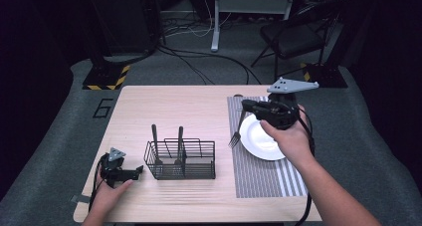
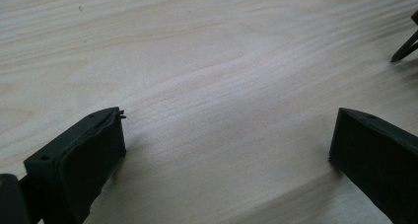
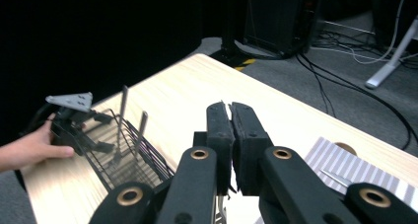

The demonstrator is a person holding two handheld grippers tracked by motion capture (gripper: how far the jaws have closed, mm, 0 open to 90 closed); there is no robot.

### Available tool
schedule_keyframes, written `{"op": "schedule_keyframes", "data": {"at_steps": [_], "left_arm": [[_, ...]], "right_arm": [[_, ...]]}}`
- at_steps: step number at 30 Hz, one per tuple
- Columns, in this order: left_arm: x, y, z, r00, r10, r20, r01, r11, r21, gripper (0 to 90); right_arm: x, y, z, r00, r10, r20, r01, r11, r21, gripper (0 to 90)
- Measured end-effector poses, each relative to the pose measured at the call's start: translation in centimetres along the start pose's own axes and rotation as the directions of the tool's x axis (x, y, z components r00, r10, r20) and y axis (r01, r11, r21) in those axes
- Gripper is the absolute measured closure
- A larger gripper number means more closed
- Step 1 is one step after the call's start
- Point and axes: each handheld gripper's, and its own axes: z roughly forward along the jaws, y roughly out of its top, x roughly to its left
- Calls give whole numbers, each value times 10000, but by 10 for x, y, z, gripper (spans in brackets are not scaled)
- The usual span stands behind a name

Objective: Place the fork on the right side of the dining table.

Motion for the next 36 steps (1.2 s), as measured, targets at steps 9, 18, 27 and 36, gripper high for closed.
{"op": "schedule_keyframes", "data": {"at_steps": [9,18,27,36], "left_arm": [[0,0,0,10000,-5,17,5,10000,1,1],[0,0,0,10000,0,0,0,10000,0,1],[0,0,0,10000,-2,0,2,10000,-1,1],[0,0,0,10000,0,2,0,10000,1,1]], "right_arm": [[-5,-26,3,9993,34,368,-41,9998,199,871],[-13,-51,4,9972,430,608,-443,9988,199,871],[-17,-72,9,9938,419,1035,-451,9986,288,871],[-15,-86,12,9909,335,1305,-391,9984,405,871]]}}
